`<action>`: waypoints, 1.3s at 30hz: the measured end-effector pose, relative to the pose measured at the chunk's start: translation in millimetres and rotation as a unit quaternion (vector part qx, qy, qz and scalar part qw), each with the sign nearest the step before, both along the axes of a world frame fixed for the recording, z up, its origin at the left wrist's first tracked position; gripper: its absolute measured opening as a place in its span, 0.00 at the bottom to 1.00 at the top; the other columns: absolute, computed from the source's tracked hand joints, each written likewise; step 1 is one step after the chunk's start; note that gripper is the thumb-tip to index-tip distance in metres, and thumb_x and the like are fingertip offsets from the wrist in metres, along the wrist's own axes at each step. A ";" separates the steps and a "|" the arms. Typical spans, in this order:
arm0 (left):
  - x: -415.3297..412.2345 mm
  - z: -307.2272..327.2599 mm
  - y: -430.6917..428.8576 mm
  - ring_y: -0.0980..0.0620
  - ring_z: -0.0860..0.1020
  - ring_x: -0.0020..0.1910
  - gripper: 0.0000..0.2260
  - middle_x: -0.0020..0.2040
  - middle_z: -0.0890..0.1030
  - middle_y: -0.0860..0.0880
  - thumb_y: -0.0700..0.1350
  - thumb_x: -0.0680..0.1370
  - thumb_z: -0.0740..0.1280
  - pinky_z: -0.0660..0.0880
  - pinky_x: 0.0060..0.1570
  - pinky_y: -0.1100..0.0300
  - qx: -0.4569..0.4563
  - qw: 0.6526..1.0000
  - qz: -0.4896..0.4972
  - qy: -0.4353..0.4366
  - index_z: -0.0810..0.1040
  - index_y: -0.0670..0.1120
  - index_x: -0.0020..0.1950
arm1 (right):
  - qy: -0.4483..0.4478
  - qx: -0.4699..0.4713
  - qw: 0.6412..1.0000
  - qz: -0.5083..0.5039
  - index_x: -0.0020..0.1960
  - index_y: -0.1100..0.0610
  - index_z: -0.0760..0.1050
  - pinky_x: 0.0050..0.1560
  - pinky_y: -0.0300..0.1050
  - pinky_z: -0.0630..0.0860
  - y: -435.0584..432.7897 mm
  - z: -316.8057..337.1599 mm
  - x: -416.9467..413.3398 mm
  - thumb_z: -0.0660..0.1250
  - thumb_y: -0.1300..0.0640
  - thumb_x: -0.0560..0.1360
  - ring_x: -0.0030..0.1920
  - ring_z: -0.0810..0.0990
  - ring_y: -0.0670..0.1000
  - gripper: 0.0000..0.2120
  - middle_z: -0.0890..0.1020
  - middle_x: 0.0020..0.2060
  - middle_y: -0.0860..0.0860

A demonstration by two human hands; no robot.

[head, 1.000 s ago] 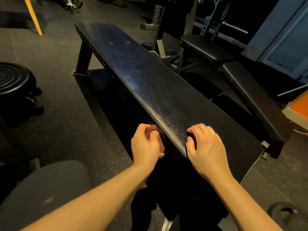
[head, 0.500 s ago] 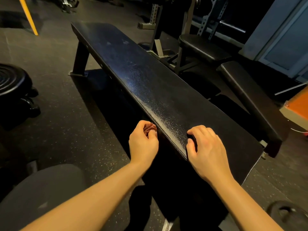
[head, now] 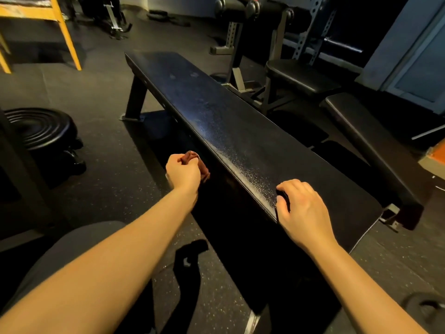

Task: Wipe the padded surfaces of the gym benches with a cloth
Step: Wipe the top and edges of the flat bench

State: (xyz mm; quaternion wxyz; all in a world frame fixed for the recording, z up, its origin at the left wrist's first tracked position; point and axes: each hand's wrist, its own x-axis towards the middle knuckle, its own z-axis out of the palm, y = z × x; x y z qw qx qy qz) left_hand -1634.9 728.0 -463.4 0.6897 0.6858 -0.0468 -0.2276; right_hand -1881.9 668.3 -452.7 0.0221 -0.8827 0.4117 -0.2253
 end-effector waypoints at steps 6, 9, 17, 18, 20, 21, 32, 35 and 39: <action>-14.2 -16.3 -8.3 0.44 0.85 0.36 0.12 0.40 0.86 0.43 0.29 0.76 0.63 0.85 0.43 0.48 -0.026 0.996 -0.067 0.055 0.85 0.41 0.45 | -0.005 -0.007 1.000 -0.010 0.55 0.55 0.80 0.53 0.50 0.75 0.7 -1.6 1.2 0.65 0.56 0.79 0.53 0.77 0.50 0.08 0.81 0.52 0.46; -32.8 -17.9 -0.3 0.49 0.86 0.40 0.11 0.49 0.85 0.43 0.29 0.78 0.65 0.85 0.45 0.50 -0.049 0.992 -0.100 0.065 0.82 0.42 0.53 | -0.003 -0.009 1.000 -0.015 0.55 0.55 0.80 0.52 0.51 0.75 0.0 -0.9 3.3 0.65 0.56 0.79 0.52 0.77 0.50 0.07 0.81 0.51 0.47; -58.6 -4.5 32.5 0.57 0.83 0.36 0.11 0.44 0.81 0.48 0.26 0.79 0.62 0.75 0.33 0.71 -0.056 0.987 -0.146 -0.023 0.73 0.41 0.53 | -0.001 -0.001 1.000 -0.019 0.55 0.54 0.79 0.52 0.48 0.74 -0.3 -0.7 3.1 0.65 0.55 0.79 0.52 0.76 0.49 0.07 0.80 0.51 0.46; -50.2 1.6 29.1 0.55 0.82 0.37 0.10 0.43 0.79 0.48 0.26 0.79 0.60 0.74 0.32 0.72 -0.058 0.994 -0.089 -0.013 0.71 0.40 0.54 | -0.002 0.000 1.000 -0.019 0.55 0.54 0.79 0.51 0.47 0.73 -0.7 -0.7 3.3 0.65 0.55 0.79 0.51 0.76 0.49 0.07 0.80 0.51 0.46; -31.7 3.3 17.9 0.57 0.79 0.39 0.11 0.43 0.74 0.48 0.26 0.79 0.59 0.72 0.31 0.73 -0.032 0.998 -0.033 -0.029 0.68 0.41 0.54 | -0.005 0.003 1.000 -0.020 0.55 0.54 0.79 0.51 0.45 0.71 -1.2 -0.6 3.9 0.65 0.55 0.79 0.51 0.75 0.48 0.07 0.80 0.51 0.46; -29.0 2.2 11.5 0.59 0.79 0.35 0.12 0.43 0.74 0.45 0.26 0.77 0.59 0.72 0.30 0.71 -0.028 0.998 -0.049 -0.039 0.68 0.42 0.52 | -0.006 0.002 1.000 -0.020 0.55 0.54 0.79 0.51 0.46 0.71 -1.5 -0.6 4.0 0.65 0.55 0.79 0.51 0.75 0.48 0.07 0.80 0.50 0.46; -105.8 -26.9 61.9 0.59 0.80 0.44 0.15 0.43 0.83 0.54 0.30 0.69 0.66 0.75 0.46 0.65 0.006 0.933 -0.306 -0.191 0.80 0.47 0.48 | -0.015 -0.003 1.000 -0.016 0.54 0.55 0.79 0.53 0.48 0.73 -2.5 -0.8 3.4 0.66 0.55 0.79 0.52 0.76 0.49 0.07 0.80 0.51 0.47; -73.7 -25.5 43.9 0.62 0.82 0.42 0.11 0.43 0.83 0.51 0.31 0.71 0.66 0.78 0.47 0.62 0.008 0.978 -0.175 -0.117 0.79 0.47 0.45 | -0.021 0.003 1.000 -0.011 0.55 0.55 0.80 0.55 0.49 0.73 -3.2 -1.0 3.3 0.65 0.55 0.79 0.53 0.76 0.49 0.08 0.80 0.51 0.47; -61.3 -13.8 19.5 0.52 0.83 0.45 0.06 0.43 0.81 0.54 0.37 0.75 0.70 0.76 0.45 0.65 0.040 0.988 -0.100 -0.112 0.79 0.46 0.49 | -0.028 0.005 1.000 -0.012 0.55 0.55 0.80 0.55 0.49 0.73 -3.8 -1.9 3.7 0.65 0.55 0.78 0.53 0.76 0.50 0.08 0.80 0.51 0.47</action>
